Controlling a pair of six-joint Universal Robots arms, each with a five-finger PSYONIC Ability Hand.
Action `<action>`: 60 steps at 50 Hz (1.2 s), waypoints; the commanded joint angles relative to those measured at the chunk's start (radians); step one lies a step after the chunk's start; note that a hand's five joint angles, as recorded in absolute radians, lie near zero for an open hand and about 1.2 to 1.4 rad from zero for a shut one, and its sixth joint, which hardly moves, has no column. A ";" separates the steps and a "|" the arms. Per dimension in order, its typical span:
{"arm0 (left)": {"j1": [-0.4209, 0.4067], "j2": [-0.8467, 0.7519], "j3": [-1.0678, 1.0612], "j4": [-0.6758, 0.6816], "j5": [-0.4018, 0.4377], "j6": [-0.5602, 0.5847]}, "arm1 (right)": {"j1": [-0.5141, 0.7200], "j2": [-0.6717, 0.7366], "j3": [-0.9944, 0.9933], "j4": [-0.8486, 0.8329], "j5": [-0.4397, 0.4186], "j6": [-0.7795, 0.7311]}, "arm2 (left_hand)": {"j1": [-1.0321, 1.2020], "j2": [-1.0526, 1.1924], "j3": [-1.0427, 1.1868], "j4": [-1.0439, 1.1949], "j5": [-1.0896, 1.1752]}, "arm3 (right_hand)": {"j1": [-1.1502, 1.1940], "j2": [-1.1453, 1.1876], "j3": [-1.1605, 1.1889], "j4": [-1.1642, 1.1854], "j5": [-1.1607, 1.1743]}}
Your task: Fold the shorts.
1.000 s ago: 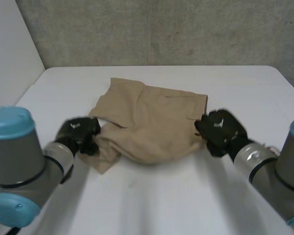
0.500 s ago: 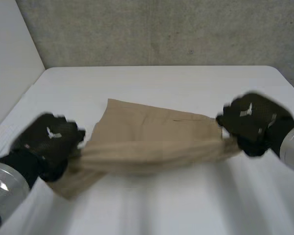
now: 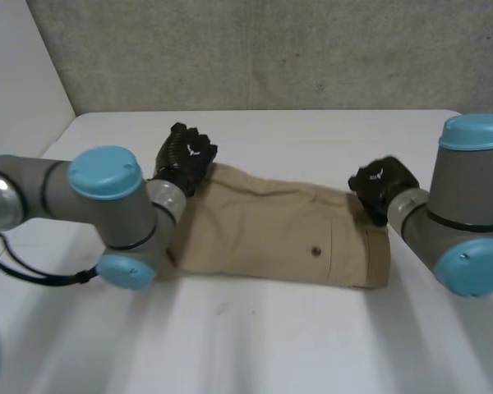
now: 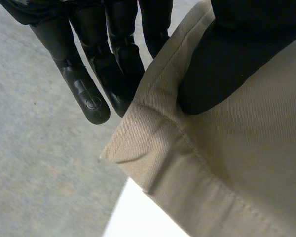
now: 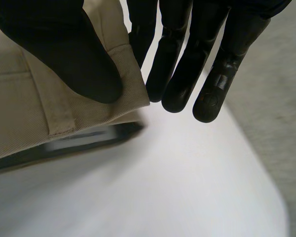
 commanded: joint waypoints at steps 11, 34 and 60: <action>-0.023 -0.286 0.263 0.225 -0.010 0.051 | 0.004 0.257 -0.180 -0.407 0.129 -0.122 | -0.962 -1.018 -1.013 -1.024 -0.961 | -0.796 -0.996 -1.002 -1.018 -0.995; -0.043 0.452 -0.526 0.212 -0.079 -0.517 | -0.060 -0.216 0.294 0.052 -0.145 0.355 | -0.963 -1.019 -1.014 -1.025 -0.962 | -0.748 -0.948 -0.954 -0.970 -0.947; 0.009 0.430 -0.673 0.162 -0.090 -0.613 | -0.099 -0.079 0.415 -0.333 -0.139 0.208 | -0.960 -1.015 -1.010 -1.021 -0.958 | 0.425 0.225 0.219 0.203 0.226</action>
